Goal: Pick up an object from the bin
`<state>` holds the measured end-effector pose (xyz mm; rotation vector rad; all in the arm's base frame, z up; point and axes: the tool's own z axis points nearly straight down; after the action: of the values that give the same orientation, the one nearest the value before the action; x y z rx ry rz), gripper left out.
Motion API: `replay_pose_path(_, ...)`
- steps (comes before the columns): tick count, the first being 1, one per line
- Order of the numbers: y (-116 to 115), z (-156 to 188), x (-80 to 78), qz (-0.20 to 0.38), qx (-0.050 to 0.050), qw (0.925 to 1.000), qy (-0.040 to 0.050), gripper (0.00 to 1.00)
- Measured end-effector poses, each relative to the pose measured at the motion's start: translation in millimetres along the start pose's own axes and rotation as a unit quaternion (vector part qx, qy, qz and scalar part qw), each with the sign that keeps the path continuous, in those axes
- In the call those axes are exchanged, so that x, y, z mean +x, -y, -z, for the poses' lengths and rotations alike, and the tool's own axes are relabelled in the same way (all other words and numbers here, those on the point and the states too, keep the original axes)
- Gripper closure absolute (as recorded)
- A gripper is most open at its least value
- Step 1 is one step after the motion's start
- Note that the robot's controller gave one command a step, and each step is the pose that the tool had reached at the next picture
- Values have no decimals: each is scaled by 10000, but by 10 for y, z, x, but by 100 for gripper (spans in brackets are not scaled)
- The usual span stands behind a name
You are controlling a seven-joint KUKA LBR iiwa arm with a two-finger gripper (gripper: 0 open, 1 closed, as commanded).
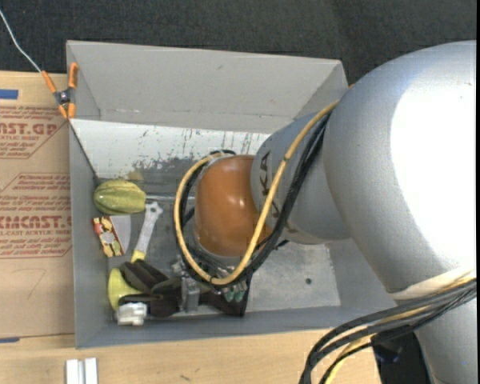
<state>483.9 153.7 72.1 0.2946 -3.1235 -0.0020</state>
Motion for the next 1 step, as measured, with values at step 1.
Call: replay_pose_path(1, 0, 57, 1, 14, 1, 10000, 2, 100)
